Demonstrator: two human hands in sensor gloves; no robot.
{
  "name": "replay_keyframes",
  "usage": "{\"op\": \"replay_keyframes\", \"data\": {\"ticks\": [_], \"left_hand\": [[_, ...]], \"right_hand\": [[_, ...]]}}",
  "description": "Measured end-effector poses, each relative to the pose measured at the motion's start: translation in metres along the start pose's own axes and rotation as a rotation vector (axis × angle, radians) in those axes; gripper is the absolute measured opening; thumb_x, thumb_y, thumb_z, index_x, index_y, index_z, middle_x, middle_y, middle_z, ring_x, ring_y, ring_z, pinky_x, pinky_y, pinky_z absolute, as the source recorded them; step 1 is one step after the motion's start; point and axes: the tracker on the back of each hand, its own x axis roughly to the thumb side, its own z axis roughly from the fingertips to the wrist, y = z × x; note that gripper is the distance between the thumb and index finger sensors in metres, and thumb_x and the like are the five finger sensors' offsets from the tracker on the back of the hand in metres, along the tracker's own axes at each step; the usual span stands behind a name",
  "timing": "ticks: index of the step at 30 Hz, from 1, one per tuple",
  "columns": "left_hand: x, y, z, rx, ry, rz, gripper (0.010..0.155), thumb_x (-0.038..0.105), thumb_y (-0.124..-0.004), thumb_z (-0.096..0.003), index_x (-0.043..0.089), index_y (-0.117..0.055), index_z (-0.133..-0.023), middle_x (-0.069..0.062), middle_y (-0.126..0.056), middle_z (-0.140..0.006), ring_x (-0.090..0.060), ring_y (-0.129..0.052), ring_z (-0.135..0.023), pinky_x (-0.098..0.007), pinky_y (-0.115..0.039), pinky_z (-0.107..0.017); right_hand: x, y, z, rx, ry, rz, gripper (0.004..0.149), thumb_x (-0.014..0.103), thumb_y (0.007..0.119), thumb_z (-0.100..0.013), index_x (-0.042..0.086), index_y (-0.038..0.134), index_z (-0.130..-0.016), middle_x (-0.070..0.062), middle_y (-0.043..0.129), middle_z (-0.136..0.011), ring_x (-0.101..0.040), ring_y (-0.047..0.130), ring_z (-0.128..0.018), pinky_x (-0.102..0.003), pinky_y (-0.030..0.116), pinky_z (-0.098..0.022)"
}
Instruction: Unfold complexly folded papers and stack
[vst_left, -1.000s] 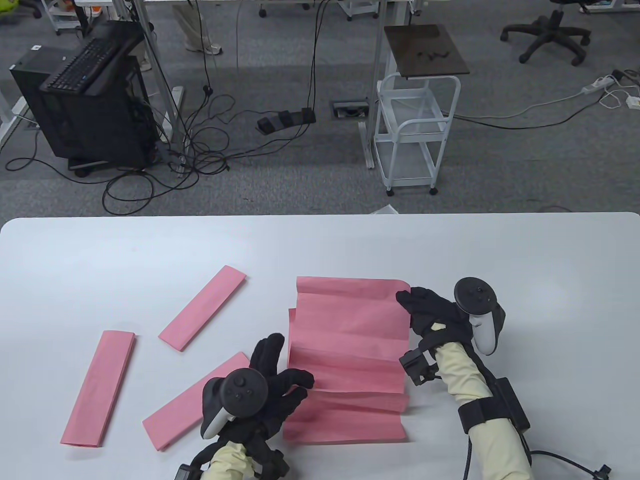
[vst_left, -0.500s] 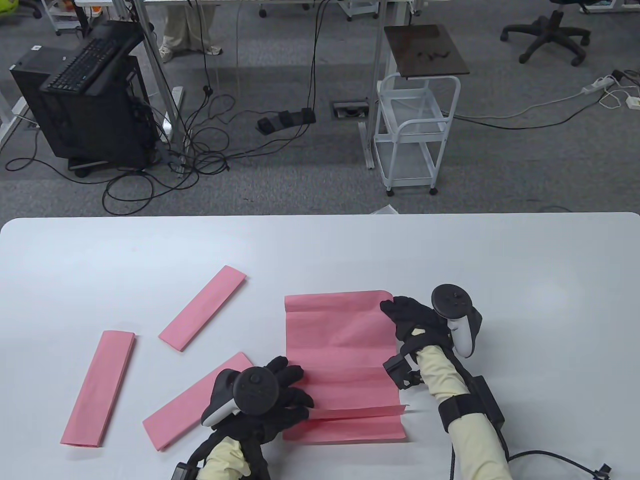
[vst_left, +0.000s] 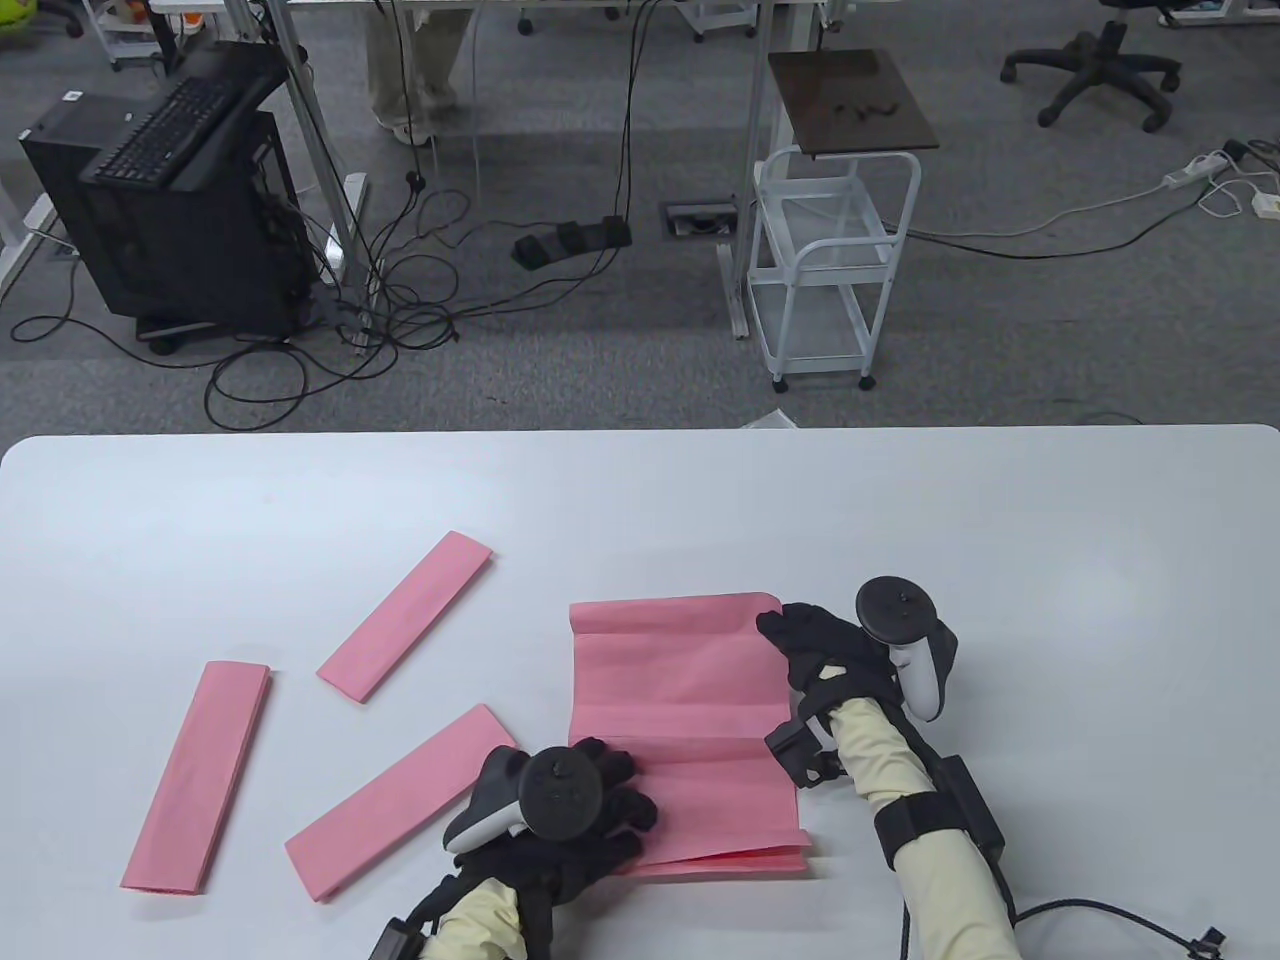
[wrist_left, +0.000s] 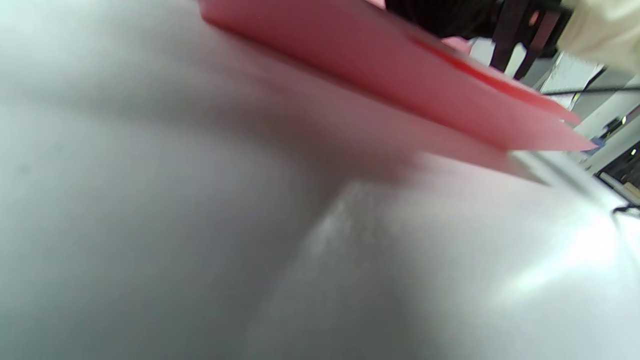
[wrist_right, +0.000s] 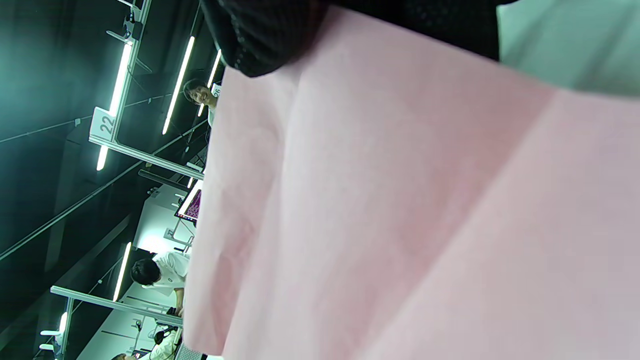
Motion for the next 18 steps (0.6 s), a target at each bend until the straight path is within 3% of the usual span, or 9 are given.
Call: {"op": "replay_keyframes", "data": {"ticks": [3,5,7,9,12,13,15,17,18], "left_hand": [[0.003,-0.011,-0.007,-0.084,0.035,-0.039,0.075,0.043,-0.067,-0.0577,0.033,-0.014,-0.110,-0.001,0.000,-0.117,-0.036,-0.003,-0.108,-0.057,-0.010,-0.077],[0.002,-0.018,-0.009,-0.150,0.070,-0.049,0.077,0.046,-0.065,-0.0583,0.030,-0.010,-0.110,-0.001,0.012,-0.113,-0.035,0.006,-0.105,-0.056,-0.003,-0.074],[0.002,-0.026,-0.010,-0.211,0.110,-0.078,0.077,0.050,-0.059,-0.0591,0.029,-0.006,-0.110,-0.001,0.016,-0.111,-0.032,0.015,-0.102,-0.053,0.004,-0.071],[0.002,-0.029,-0.010,-0.237,0.118,-0.093,0.076,0.053,-0.053,-0.0595,0.030,0.001,-0.107,0.001,0.021,-0.108,-0.030,0.020,-0.099,-0.052,0.007,-0.068],[0.000,-0.032,-0.011,-0.266,0.127,-0.089,0.075,0.056,-0.049,-0.0596,0.032,0.005,-0.105,0.004,0.025,-0.105,-0.028,0.024,-0.097,-0.050,0.011,-0.067],[-0.001,-0.033,-0.011,-0.280,0.129,-0.087,0.075,0.057,-0.047,-0.0598,0.033,0.008,-0.104,0.005,0.027,-0.104,-0.026,0.026,-0.096,-0.049,0.012,-0.066],[-0.002,-0.034,-0.011,-0.299,0.133,-0.094,0.075,0.058,-0.045,-0.0595,0.034,0.012,-0.103,0.007,0.030,-0.102,-0.025,0.029,-0.094,-0.048,0.015,-0.065],[-0.004,-0.036,-0.011,-0.324,0.138,-0.093,0.075,0.060,-0.042,-0.0591,0.035,0.015,-0.101,0.009,0.033,-0.099,-0.023,0.033,-0.092,-0.047,0.017,-0.063],[-0.004,-0.036,-0.011,-0.332,0.140,-0.091,0.075,0.061,-0.041,-0.0588,0.036,0.017,-0.100,0.010,0.035,-0.098,-0.022,0.034,-0.091,-0.046,0.019,-0.062]], "right_hand": [[-0.002,0.002,0.001,0.022,0.020,0.001,0.045,0.034,0.073,-0.051,0.007,0.082,-0.086,-0.015,0.089,-0.077,-0.042,0.087,-0.066,-0.062,0.040,-0.072],[-0.004,0.002,0.002,0.026,0.036,0.008,0.049,0.034,0.071,-0.052,0.009,0.074,-0.094,-0.018,0.080,-0.090,-0.047,0.077,-0.078,-0.062,0.035,-0.072],[-0.004,0.002,0.006,0.016,0.033,0.002,0.064,0.037,0.070,-0.053,0.017,0.047,-0.108,-0.016,0.044,-0.112,-0.047,0.037,-0.102,-0.061,0.019,-0.074],[-0.001,0.003,0.014,0.008,-0.019,0.020,0.076,0.040,0.069,-0.054,0.027,0.017,-0.108,-0.002,0.001,-0.114,-0.030,-0.008,-0.102,-0.054,-0.006,-0.069],[0.010,0.012,0.036,0.013,-0.207,0.260,0.077,0.043,0.069,-0.053,0.037,0.012,-0.105,0.009,-0.008,-0.111,-0.019,-0.018,-0.100,-0.051,-0.012,-0.067],[0.013,0.021,0.049,0.077,-0.294,0.398,0.076,0.044,0.069,-0.052,0.036,0.016,-0.106,0.009,-0.004,-0.113,-0.018,-0.015,-0.101,-0.052,-0.010,-0.068],[0.008,0.050,0.079,0.331,-0.371,0.649,0.071,0.046,0.069,-0.052,0.033,0.029,-0.110,0.008,0.005,-0.116,-0.017,-0.010,-0.103,-0.052,-0.010,-0.067],[-0.004,0.077,0.102,0.571,-0.336,0.828,0.073,0.050,0.067,-0.052,0.032,0.029,-0.111,0.010,0.001,-0.116,-0.016,-0.013,-0.103,-0.052,-0.013,-0.066],[-0.009,0.085,0.108,0.629,-0.327,0.886,0.075,0.053,0.065,-0.051,0.032,0.025,-0.111,0.010,-0.002,-0.115,-0.017,-0.014,-0.102,-0.052,-0.013,-0.066]]}}
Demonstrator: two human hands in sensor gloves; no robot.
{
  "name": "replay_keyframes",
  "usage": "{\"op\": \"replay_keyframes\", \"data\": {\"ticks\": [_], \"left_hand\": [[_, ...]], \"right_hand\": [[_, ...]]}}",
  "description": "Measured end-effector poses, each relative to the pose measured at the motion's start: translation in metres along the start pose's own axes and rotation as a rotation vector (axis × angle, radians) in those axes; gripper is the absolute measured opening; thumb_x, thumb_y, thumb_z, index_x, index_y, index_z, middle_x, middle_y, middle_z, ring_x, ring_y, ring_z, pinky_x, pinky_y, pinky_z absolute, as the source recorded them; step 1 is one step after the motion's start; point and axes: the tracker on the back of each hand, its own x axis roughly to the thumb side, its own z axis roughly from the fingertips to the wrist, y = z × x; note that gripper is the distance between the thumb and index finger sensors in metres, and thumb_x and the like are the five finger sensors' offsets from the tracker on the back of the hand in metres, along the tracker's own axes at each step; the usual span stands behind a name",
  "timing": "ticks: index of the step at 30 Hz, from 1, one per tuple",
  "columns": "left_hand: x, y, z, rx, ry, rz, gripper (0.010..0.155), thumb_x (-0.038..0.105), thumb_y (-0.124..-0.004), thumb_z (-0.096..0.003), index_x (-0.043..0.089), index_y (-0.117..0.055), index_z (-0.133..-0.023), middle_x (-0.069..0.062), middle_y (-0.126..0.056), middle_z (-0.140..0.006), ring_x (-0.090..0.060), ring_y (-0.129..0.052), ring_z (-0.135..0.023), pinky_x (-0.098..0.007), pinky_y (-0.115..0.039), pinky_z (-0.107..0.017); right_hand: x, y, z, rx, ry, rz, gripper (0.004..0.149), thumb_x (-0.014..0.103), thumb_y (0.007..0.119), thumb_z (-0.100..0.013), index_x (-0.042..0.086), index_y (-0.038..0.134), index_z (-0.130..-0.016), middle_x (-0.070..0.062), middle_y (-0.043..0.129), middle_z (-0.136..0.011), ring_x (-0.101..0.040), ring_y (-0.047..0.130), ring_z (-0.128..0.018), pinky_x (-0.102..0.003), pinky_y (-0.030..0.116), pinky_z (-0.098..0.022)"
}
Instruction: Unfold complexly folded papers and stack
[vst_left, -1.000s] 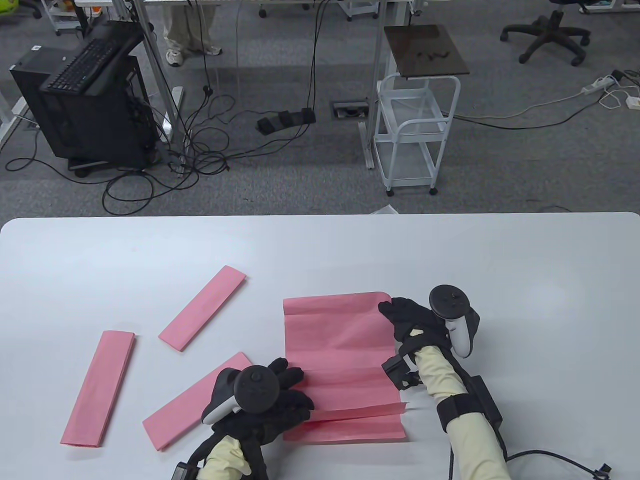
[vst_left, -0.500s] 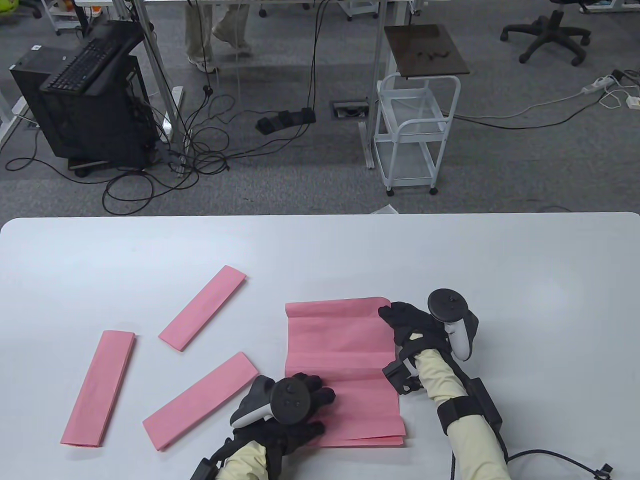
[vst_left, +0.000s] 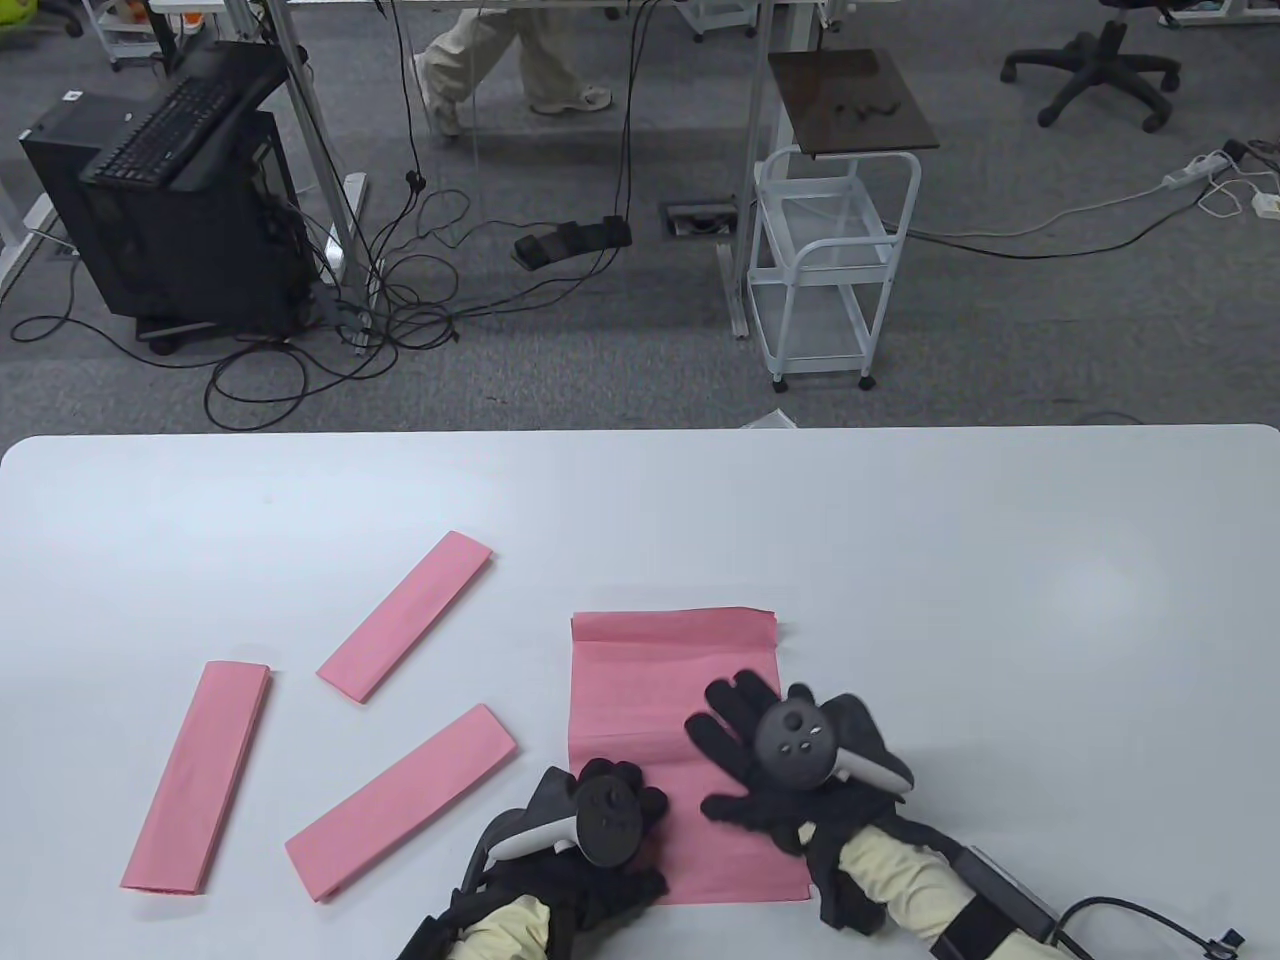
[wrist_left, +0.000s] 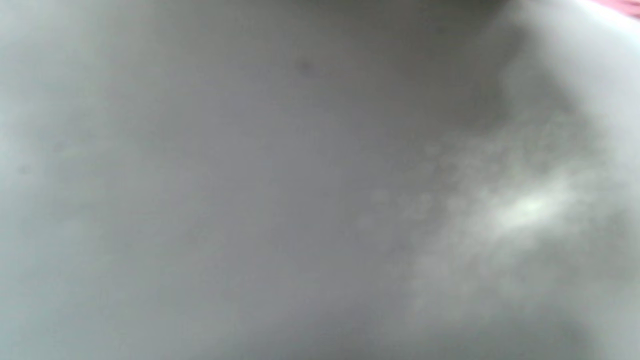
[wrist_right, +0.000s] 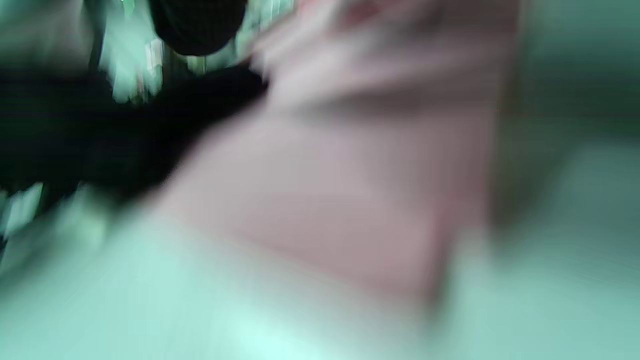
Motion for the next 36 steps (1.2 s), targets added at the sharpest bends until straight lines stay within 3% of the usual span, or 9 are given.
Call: {"op": "replay_keyframes", "data": {"ticks": [3,5,11,16,19,24,26,28,36], "left_hand": [[-0.001,-0.002,-0.001,-0.007,0.017,-0.016,0.074,0.063,-0.039,-0.0575,0.038,0.019,-0.097,0.013,0.037,-0.096,-0.019,0.036,-0.090,-0.044,0.021,-0.062],[-0.002,-0.003,-0.001,-0.008,0.025,-0.014,0.074,0.064,-0.038,-0.0567,0.040,0.020,-0.097,0.015,0.037,-0.096,-0.017,0.037,-0.090,-0.043,0.021,-0.062],[-0.001,-0.003,0.000,-0.006,0.032,-0.022,0.075,0.065,-0.037,-0.0562,0.040,0.020,-0.096,0.015,0.037,-0.095,-0.017,0.037,-0.090,-0.043,0.022,-0.062],[-0.001,-0.003,0.000,-0.010,0.031,-0.019,0.074,0.065,-0.037,-0.0561,0.040,0.020,-0.096,0.015,0.038,-0.095,-0.017,0.037,-0.090,-0.043,0.022,-0.062],[-0.001,-0.003,-0.001,-0.010,0.030,-0.019,0.074,0.065,-0.037,-0.0561,0.040,0.020,-0.096,0.015,0.037,-0.095,-0.017,0.037,-0.089,-0.044,0.022,-0.062],[0.000,-0.003,0.000,-0.008,0.032,-0.024,0.074,0.065,-0.037,-0.0558,0.040,0.020,-0.096,0.015,0.038,-0.095,-0.018,0.037,-0.090,-0.044,0.022,-0.062],[0.000,-0.003,0.000,-0.008,0.032,-0.025,0.074,0.065,-0.037,-0.0556,0.040,0.020,-0.096,0.015,0.037,-0.095,-0.018,0.037,-0.090,-0.044,0.022,-0.062],[0.000,-0.003,0.000,-0.011,0.029,-0.022,0.074,0.065,-0.037,-0.0557,0.040,0.020,-0.096,0.015,0.038,-0.095,-0.017,0.038,-0.090,-0.044,0.022,-0.062],[0.000,-0.003,-0.001,-0.015,0.024,-0.020,0.074,0.065,-0.038,-0.0560,0.040,0.020,-0.096,0.015,0.038,-0.095,-0.018,0.038,-0.089,-0.044,0.022,-0.061]], "right_hand": [[-0.003,0.022,-0.006,0.086,0.047,0.083,0.079,0.059,0.060,-0.049,0.036,0.013,-0.107,0.008,-0.006,-0.113,-0.020,-0.011,-0.101,-0.054,-0.010,-0.066],[-0.017,0.022,-0.001,0.118,0.082,-0.040,0.076,0.061,0.060,-0.049,0.046,0.012,-0.105,0.021,-0.009,-0.111,-0.009,-0.016,-0.100,-0.051,-0.014,-0.065],[-0.067,0.018,0.036,0.081,0.210,-0.117,0.069,0.059,0.061,-0.050,0.054,0.017,-0.103,0.031,-0.003,-0.109,0.001,-0.012,-0.101,-0.048,-0.014,-0.067],[-0.053,0.009,0.039,-0.002,0.181,-0.089,0.068,0.049,0.066,-0.053,0.040,0.028,-0.108,0.014,0.007,-0.115,-0.015,-0.005,-0.105,-0.051,-0.009,-0.068],[-0.026,-0.004,0.028,-0.153,0.079,0.018,0.068,0.049,0.066,-0.052,0.033,0.034,-0.110,0.014,0.009,-0.116,-0.015,-0.003,-0.106,-0.053,-0.006,-0.070],[-0.011,-0.009,-0.025,-0.014,0.047,-0.084,0.064,0.047,0.064,-0.053,0.039,0.033,-0.108,0.016,0.010,-0.116,-0.012,-0.002,-0.106,-0.050,-0.009,-0.069],[-0.022,-0.010,-0.039,0.010,0.119,-0.066,0.058,0.046,0.064,-0.053,0.045,0.038,-0.105,0.017,0.020,-0.116,-0.010,0.007,-0.108,-0.049,-0.008,-0.069],[-0.045,-0.017,-0.044,0.064,0.139,-0.055,0.058,0.057,0.059,-0.051,0.058,0.029,-0.100,0.033,0.009,-0.111,0.003,-0.002,-0.104,-0.047,-0.011,-0.069],[-0.102,-0.039,-0.034,-0.067,0.390,-0.301,0.052,0.049,0.062,-0.053,0.057,0.038,-0.099,0.031,0.012,-0.112,0.003,-0.001,-0.104,-0.046,-0.011,-0.070]]}}
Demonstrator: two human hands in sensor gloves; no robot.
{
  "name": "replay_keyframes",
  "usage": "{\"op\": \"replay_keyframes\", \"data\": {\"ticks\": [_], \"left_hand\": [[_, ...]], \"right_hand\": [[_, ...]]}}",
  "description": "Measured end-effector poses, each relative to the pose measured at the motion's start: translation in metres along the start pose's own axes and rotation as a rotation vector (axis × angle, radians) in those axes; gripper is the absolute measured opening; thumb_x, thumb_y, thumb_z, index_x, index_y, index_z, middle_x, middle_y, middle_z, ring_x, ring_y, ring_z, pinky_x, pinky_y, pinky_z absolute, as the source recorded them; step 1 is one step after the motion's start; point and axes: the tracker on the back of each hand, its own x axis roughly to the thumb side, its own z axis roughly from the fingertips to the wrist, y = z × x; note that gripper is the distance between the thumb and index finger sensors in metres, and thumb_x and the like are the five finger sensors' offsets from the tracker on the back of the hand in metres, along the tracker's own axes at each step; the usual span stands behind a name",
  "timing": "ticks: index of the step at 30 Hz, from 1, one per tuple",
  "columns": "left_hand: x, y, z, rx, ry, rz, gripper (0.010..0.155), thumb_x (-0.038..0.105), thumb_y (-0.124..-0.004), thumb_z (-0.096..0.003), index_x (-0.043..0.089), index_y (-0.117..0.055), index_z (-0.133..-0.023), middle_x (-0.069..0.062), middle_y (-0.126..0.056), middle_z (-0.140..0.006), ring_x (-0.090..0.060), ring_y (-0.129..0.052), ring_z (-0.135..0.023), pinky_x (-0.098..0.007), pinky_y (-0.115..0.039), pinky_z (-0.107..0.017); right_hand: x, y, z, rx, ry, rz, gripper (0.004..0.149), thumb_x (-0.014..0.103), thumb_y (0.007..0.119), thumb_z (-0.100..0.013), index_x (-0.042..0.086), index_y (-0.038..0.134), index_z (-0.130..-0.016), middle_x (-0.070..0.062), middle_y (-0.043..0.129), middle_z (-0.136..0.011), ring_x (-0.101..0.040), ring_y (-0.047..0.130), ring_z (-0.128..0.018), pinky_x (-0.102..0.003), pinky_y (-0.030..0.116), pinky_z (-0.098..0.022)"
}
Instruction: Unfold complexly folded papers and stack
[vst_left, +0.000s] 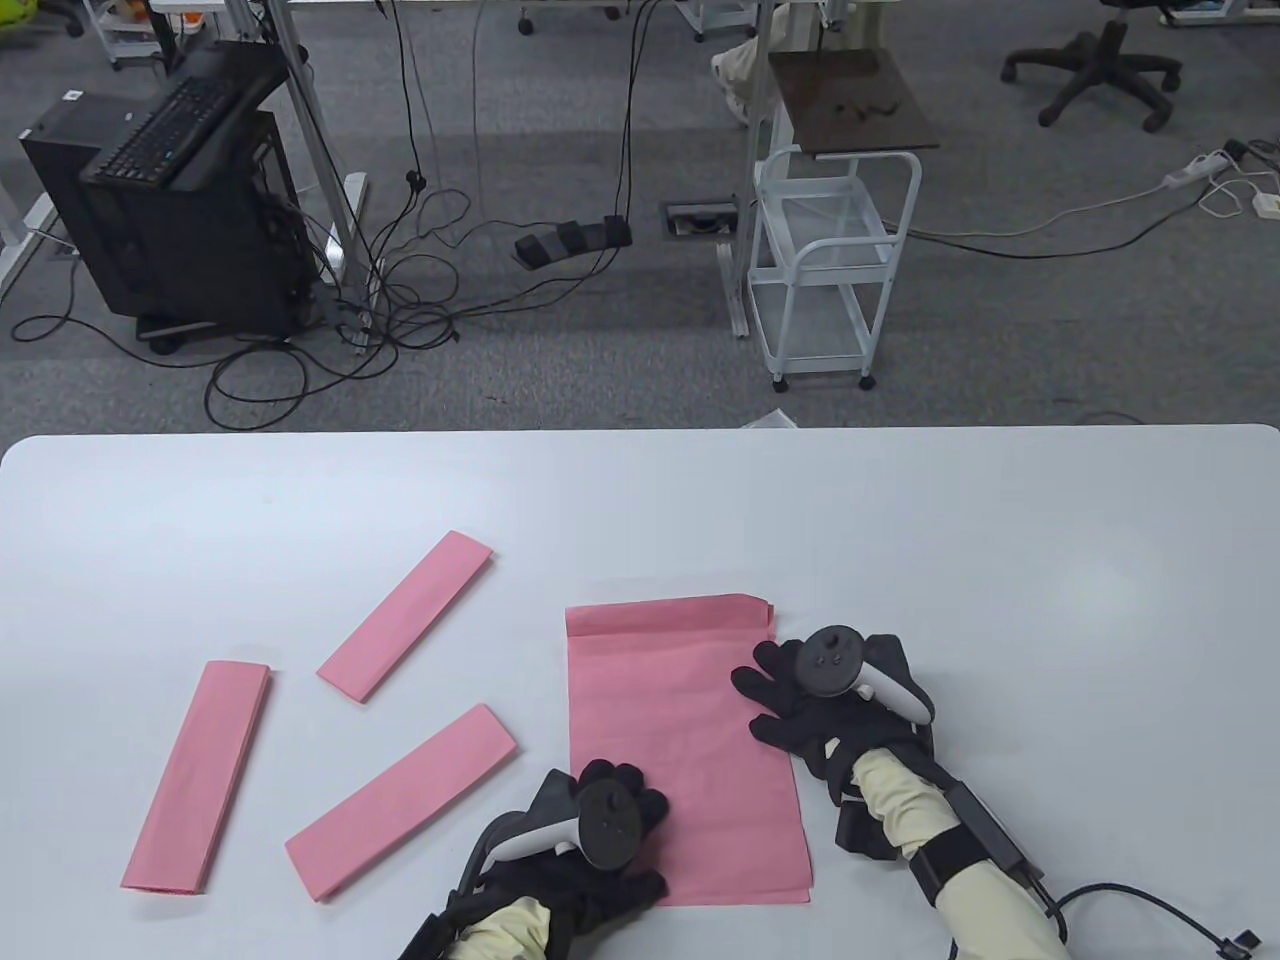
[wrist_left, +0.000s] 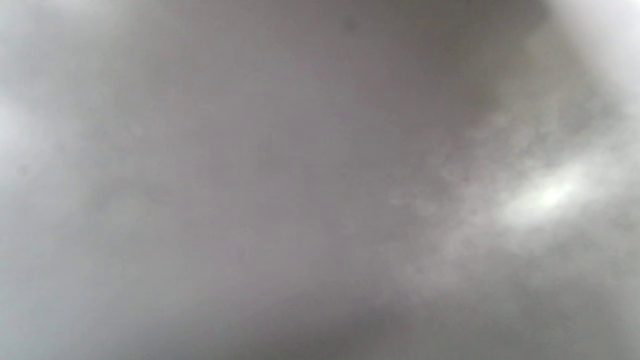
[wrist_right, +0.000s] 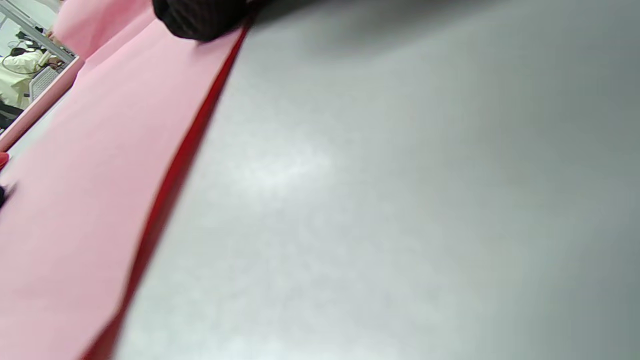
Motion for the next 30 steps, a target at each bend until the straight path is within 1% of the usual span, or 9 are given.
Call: {"op": "replay_keyframes", "data": {"ticks": [3,5,8,10,14,17,19,25,30], "left_hand": [[0.000,0.000,0.000,0.004,0.003,-0.004,0.074,0.065,-0.038,-0.0559,0.040,0.020,-0.096,0.015,0.037,-0.095,-0.018,0.037,-0.090,-0.044,0.022,-0.062],[0.000,0.000,0.000,0.005,0.004,-0.005,0.074,0.065,-0.037,-0.0560,0.040,0.020,-0.096,0.015,0.037,-0.095,-0.018,0.037,-0.090,-0.044,0.022,-0.062],[0.000,0.000,0.000,0.003,0.003,-0.002,0.074,0.065,-0.038,-0.0561,0.040,0.020,-0.096,0.015,0.037,-0.095,-0.017,0.037,-0.090,-0.044,0.022,-0.062],[0.000,0.000,0.000,0.002,0.001,0.001,0.074,0.065,-0.038,-0.0562,0.040,0.020,-0.096,0.015,0.037,-0.095,-0.017,0.037,-0.089,-0.044,0.022,-0.061],[0.000,0.000,0.000,-0.001,-0.002,0.005,0.074,0.064,-0.038,-0.0563,0.040,0.019,-0.096,0.015,0.037,-0.095,-0.017,0.037,-0.089,-0.044,0.022,-0.061],[-0.001,0.001,0.000,-0.007,-0.009,0.012,0.074,0.064,-0.039,-0.0564,0.040,0.019,-0.096,0.015,0.037,-0.095,-0.017,0.037,-0.089,-0.044,0.022,-0.061],[0.000,0.001,-0.001,-0.008,-0.010,0.013,0.074,0.064,-0.039,-0.0565,0.040,0.019,-0.096,0.015,0.037,-0.095,-0.018,0.038,-0.089,-0.044,0.022,-0.060],[0.000,0.001,-0.001,-0.004,-0.010,0.007,0.073,0.064,-0.038,-0.0566,0.041,0.019,-0.096,0.015,0.037,-0.095,-0.018,0.037,-0.089,-0.044,0.022,-0.061],[-0.001,0.001,0.000,-0.005,-0.009,0.007,0.074,0.064,-0.038,-0.0567,0.040,0.019,-0.096,0.015,0.037,-0.095,-0.018,0.038,-0.089,-0.044,0.022,-0.061]], "right_hand": [[0.013,-0.001,0.005,-0.045,-0.012,0.044,0.054,0.044,0.063,-0.055,0.047,0.041,-0.104,0.018,0.013,-0.116,-0.009,0.000,-0.106,-0.048,-0.009,-0.070],[0.030,0.004,0.017,-0.146,-0.141,0.174,0.059,0.046,0.062,-0.054,0.042,0.037,-0.107,0.020,0.007,-0.114,-0.007,-0.008,-0.104,-0.049,-0.011,-0.069],[0.056,0.024,0.027,-0.045,-0.314,0.214,0.064,0.051,0.063,-0.052,0.047,0.028,-0.106,0.021,0.005,-0.115,-0.007,-0.009,-0.104,-0.050,-0.012,-0.068],[0.069,0.034,0.024,0.059,-0.342,0.250,0.064,0.051,0.063,-0.052,0.047,0.028,-0.106,0.022,0.004,-0.114,-0.007,-0.010,-0.104,-0.049,-0.013,-0.068],[0.077,0.034,0.002,0.134,-0.263,0.282,0.061,0.051,0.063,-0.053,0.048,0.031,-0.105,0.022,0.005,-0.115,-0.007,-0.008,-0.104,-0.049,-0.013,-0.068],[0.072,0.020,-0.025,0.177,-0.173,0.206,0.057,0.053,0.064,-0.051,0.060,0.031,-0.098,0.031,0.005,-0.111,-0.002,-0.009,-0.102,-0.048,-0.014,-0.068],[0.068,0.007,-0.039,0.103,-0.112,0.161,0.058,0.053,0.067,-0.050,0.059,0.035,-0.098,0.031,0.010,-0.111,0.001,-0.003,-0.103,-0.047,-0.013,-0.069],[0.046,-0.031,-0.074,0.051,0.062,-0.008,0.057,0.055,0.068,-0.048,0.061,0.037,-0.096,0.037,0.009,-0.109,0.008,-0.008,-0.101,-0.044,-0.015,-0.069],[0.044,-0.035,-0.078,0.030,0.083,-0.059,0.059,0.052,0.069,-0.048,0.060,0.037,-0.097,0.039,0.005,-0.108,0.009,-0.008,-0.101,-0.044,-0.015,-0.070]]}}
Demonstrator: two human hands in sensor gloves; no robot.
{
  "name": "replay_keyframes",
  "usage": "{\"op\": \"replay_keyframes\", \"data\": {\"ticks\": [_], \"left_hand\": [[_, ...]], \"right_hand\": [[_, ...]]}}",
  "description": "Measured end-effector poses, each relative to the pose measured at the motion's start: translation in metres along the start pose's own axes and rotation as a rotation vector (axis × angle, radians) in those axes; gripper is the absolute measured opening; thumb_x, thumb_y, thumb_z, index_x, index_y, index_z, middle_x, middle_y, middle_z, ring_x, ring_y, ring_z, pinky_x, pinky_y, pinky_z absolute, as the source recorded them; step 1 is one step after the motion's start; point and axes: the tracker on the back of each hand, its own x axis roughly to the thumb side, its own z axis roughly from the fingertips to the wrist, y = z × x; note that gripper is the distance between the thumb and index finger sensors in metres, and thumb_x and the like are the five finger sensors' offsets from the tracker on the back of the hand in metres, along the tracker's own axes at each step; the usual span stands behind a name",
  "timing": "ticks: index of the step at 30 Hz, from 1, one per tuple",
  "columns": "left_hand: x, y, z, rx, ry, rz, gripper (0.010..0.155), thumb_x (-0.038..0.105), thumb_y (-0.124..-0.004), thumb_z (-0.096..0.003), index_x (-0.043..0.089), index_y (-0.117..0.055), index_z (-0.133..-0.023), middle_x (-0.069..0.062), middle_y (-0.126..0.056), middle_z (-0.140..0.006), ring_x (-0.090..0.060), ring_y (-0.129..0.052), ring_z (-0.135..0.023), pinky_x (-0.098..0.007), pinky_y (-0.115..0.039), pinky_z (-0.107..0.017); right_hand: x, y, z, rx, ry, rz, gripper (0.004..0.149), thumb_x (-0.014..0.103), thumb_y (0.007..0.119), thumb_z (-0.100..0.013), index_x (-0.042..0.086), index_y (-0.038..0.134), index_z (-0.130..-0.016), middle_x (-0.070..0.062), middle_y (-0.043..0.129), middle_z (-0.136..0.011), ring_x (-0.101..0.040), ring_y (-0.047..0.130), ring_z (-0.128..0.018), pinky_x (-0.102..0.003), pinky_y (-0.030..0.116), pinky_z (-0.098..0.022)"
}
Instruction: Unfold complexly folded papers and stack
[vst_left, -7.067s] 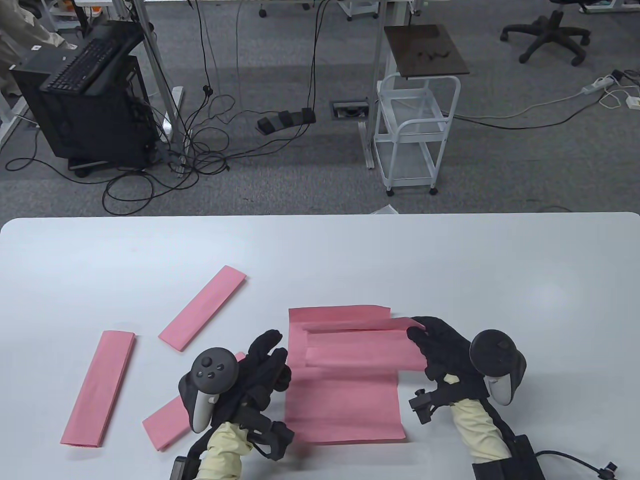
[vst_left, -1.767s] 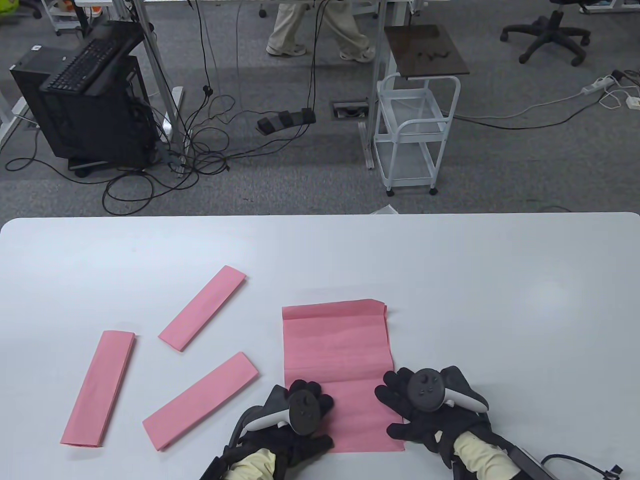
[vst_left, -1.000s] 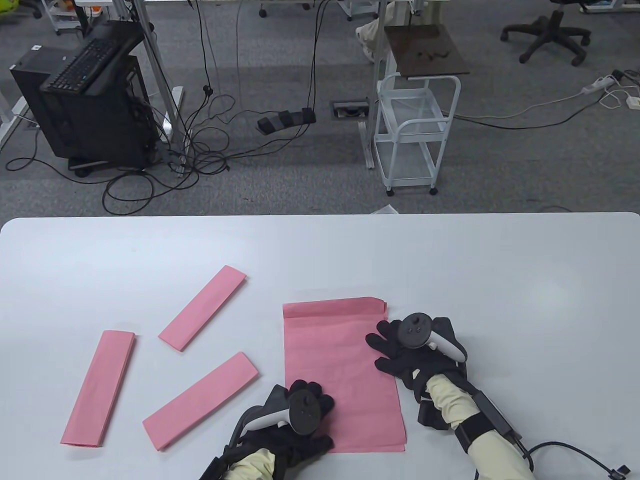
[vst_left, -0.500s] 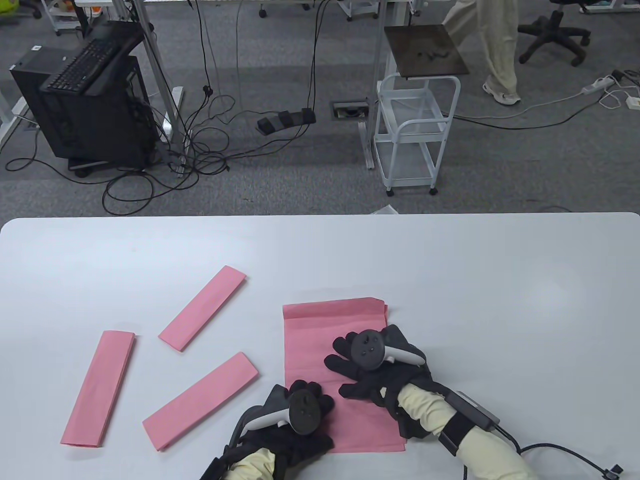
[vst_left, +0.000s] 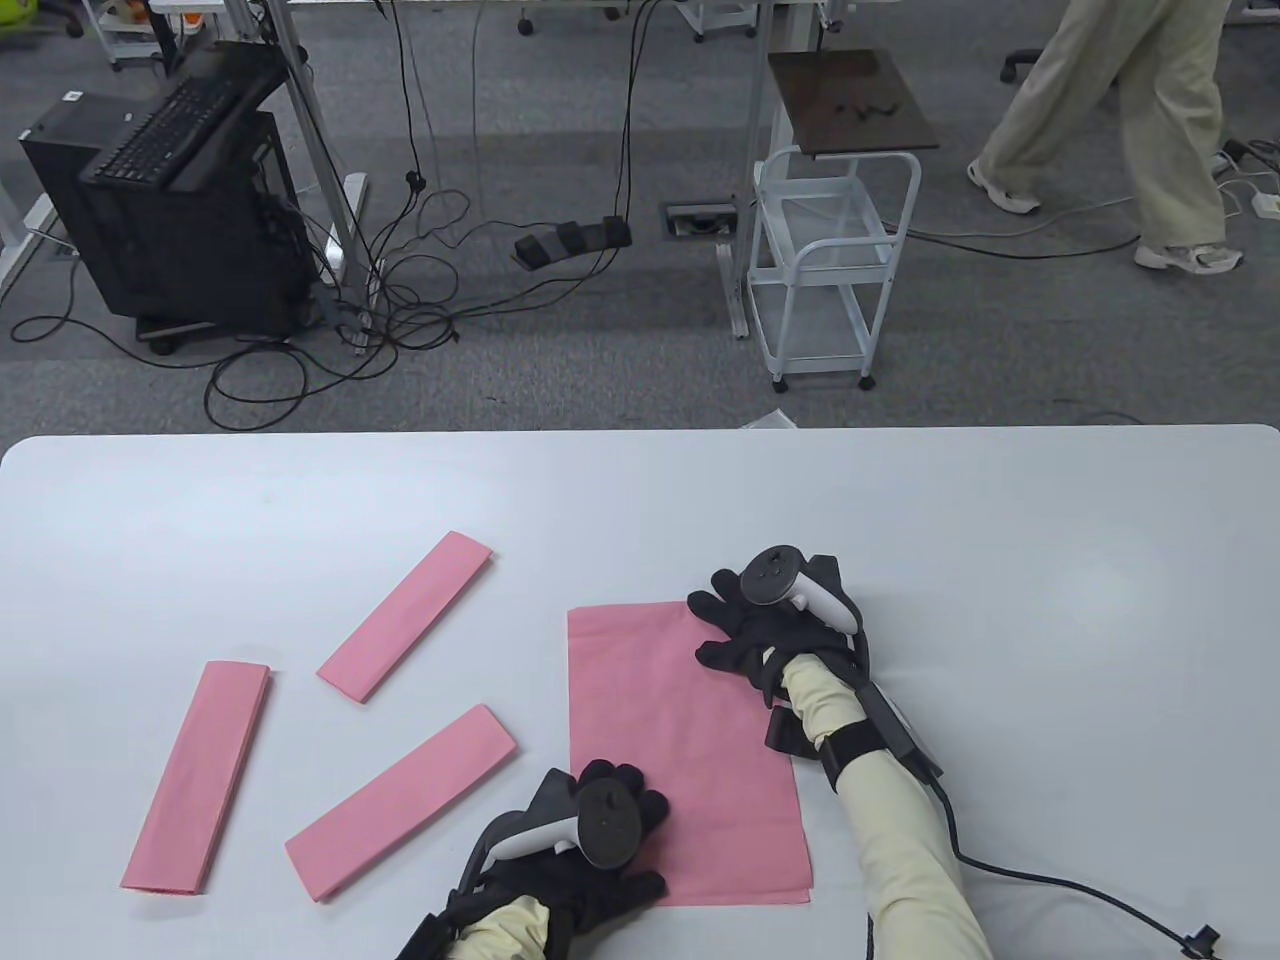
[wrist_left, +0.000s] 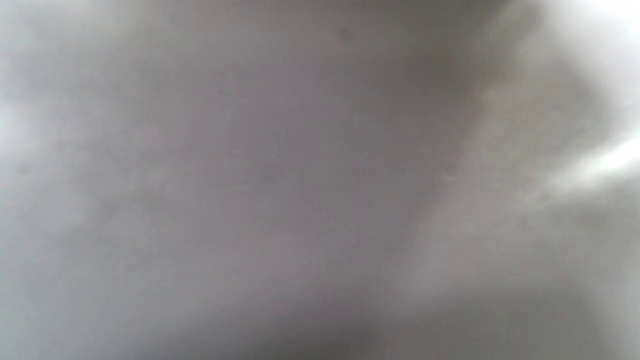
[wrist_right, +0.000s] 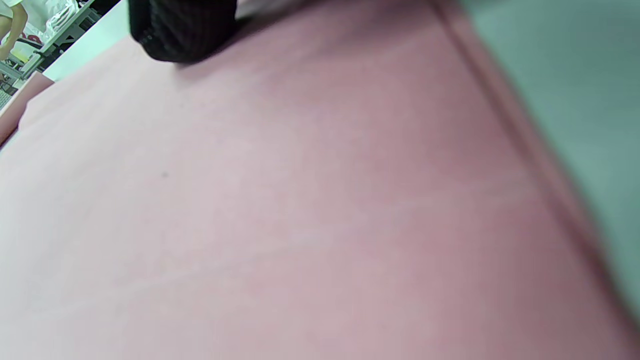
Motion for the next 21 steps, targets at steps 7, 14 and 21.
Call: {"op": "replay_keyframes", "data": {"ticks": [7,14,21], "left_hand": [[0.000,0.000,0.000,-0.001,-0.001,0.001,0.073,0.064,-0.038,-0.0568,0.040,0.019,-0.096,0.015,0.037,-0.095,-0.018,0.038,-0.089,-0.044,0.022,-0.061],[0.000,0.000,0.000,-0.002,-0.005,0.002,0.074,0.064,-0.038,-0.0571,0.040,0.019,-0.097,0.015,0.037,-0.095,-0.018,0.038,-0.089,-0.044,0.022,-0.061],[0.000,0.000,0.000,0.002,-0.005,0.010,0.074,0.063,-0.040,-0.0572,0.040,0.018,-0.097,0.015,0.036,-0.095,-0.018,0.037,-0.089,-0.044,0.021,-0.061]], "right_hand": [[0.013,-0.010,0.032,-0.126,-0.190,-0.148,0.064,0.049,0.063,-0.053,0.048,0.026,-0.105,0.024,-0.002,-0.112,-0.002,-0.016,-0.100,-0.047,-0.016,-0.067],[-0.002,0.030,0.119,-0.127,-0.352,0.287,0.067,0.053,0.062,-0.052,0.047,0.025,-0.107,0.022,-0.003,-0.113,-0.003,-0.017,-0.099,-0.049,-0.015,-0.067],[-0.044,0.096,0.153,0.075,-0.303,0.268,0.072,0.056,0.063,-0.050,0.043,0.022,-0.108,0.016,-0.003,-0.113,-0.010,-0.015,-0.100,-0.050,-0.013,-0.066]]}}
